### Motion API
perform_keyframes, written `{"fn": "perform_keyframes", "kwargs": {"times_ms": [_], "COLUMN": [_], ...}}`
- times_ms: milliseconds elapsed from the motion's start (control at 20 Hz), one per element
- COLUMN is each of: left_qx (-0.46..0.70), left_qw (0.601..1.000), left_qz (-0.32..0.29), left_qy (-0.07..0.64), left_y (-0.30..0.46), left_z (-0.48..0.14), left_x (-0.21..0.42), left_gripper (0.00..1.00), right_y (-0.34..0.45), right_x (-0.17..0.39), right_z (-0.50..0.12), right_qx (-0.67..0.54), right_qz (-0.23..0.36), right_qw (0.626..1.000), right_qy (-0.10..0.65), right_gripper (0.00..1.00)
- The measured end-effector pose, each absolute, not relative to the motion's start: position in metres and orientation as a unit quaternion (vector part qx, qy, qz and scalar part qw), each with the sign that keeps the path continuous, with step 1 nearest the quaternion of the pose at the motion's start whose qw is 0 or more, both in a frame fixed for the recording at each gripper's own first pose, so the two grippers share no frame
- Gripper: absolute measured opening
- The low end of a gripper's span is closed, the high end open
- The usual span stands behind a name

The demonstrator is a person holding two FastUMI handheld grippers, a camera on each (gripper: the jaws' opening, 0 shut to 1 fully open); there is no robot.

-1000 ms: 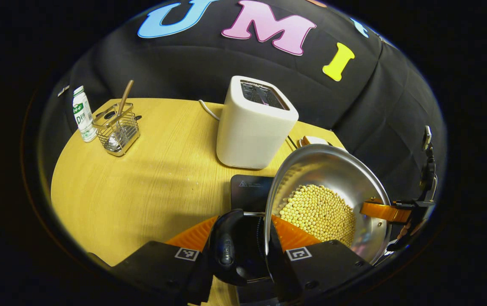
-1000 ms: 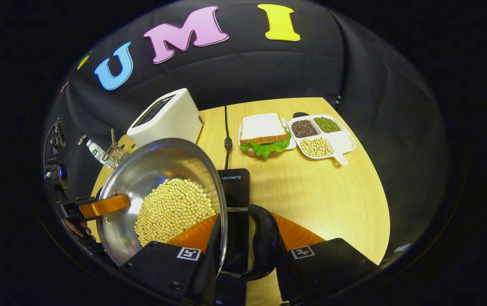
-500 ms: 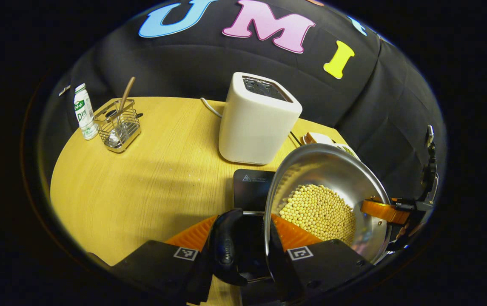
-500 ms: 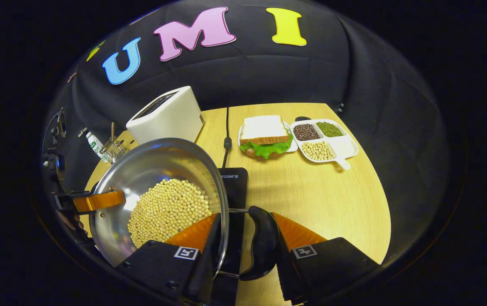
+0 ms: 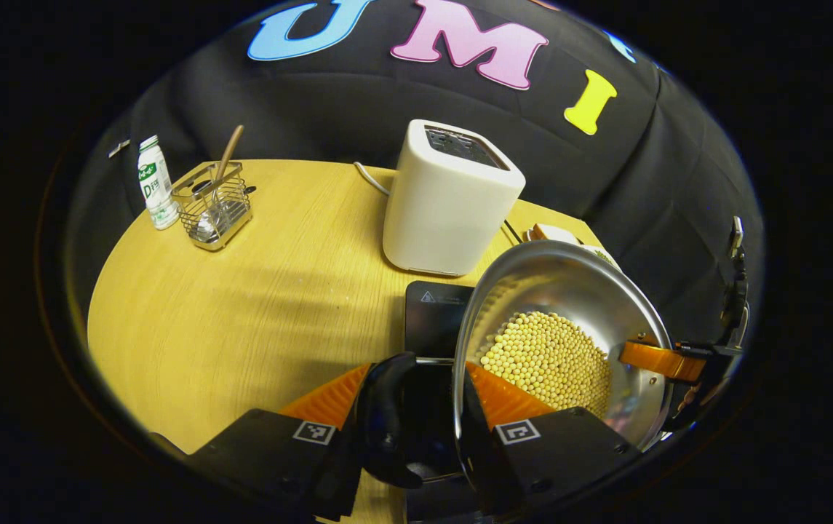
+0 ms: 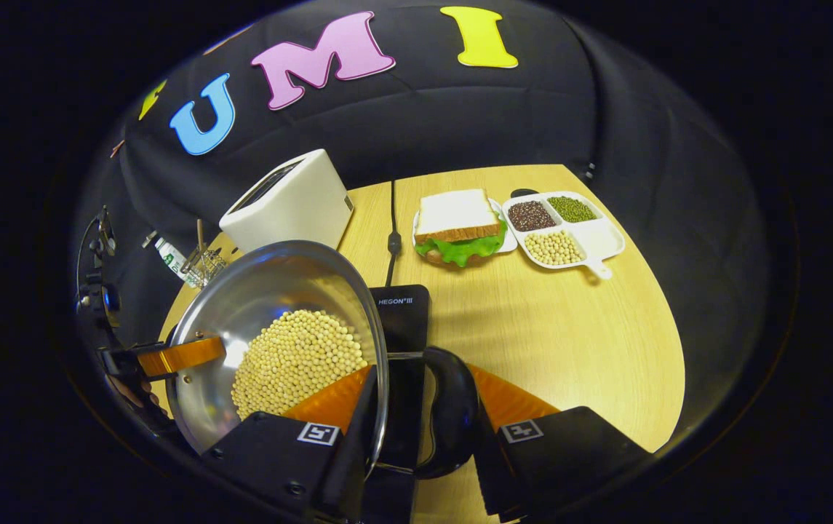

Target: First push the handle of the pot to place it horizontally, then grasp the pot with both hands and set it on the induction cooktop.

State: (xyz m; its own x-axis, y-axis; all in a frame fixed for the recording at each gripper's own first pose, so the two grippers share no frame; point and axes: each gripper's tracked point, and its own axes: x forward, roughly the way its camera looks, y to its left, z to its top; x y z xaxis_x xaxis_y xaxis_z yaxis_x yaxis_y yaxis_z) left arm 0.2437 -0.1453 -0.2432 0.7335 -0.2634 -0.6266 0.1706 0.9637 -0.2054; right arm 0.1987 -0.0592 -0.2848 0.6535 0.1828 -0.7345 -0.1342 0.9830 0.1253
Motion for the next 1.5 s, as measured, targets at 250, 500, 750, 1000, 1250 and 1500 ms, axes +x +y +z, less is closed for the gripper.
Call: {"fn": "perform_keyframes", "kwargs": {"times_ms": [250,500,750,1000,1250,1500], "left_qx": [-0.071,-0.072,-0.059,-0.064,-0.071,-0.068], "left_qw": [0.928,0.929,0.945,0.962,0.978,0.989], "left_qz": [-0.106,-0.083,-0.067,-0.071,-0.064,-0.062], "left_qy": [0.349,0.353,0.314,0.255,0.183,0.116], "left_y": [-0.145,-0.144,-0.13,-0.117,-0.092,-0.07], "left_z": [-0.245,-0.24,-0.21,-0.162,-0.103,-0.053], "left_x": [0.242,0.238,0.228,0.207,0.168,0.118], "left_gripper": [0.67,0.7,0.99,0.96,0.96,0.95], "right_y": [-0.058,-0.064,-0.073,-0.073,-0.067,-0.048], "right_x": [0.197,0.192,0.181,0.157,0.131,0.098], "right_z": [-0.286,-0.28,-0.238,-0.191,-0.126,-0.061], "right_qx": [0.041,0.031,0.025,0.01,-0.024,-0.029], "right_qz": [0.097,0.082,0.057,0.035,0.022,0.028], "right_qw": [0.907,0.909,0.931,0.952,0.976,0.99], "right_qy": [0.407,0.408,0.36,0.305,0.217,0.132], "right_gripper": [0.69,0.78,0.99,0.99,0.99,0.99]}}
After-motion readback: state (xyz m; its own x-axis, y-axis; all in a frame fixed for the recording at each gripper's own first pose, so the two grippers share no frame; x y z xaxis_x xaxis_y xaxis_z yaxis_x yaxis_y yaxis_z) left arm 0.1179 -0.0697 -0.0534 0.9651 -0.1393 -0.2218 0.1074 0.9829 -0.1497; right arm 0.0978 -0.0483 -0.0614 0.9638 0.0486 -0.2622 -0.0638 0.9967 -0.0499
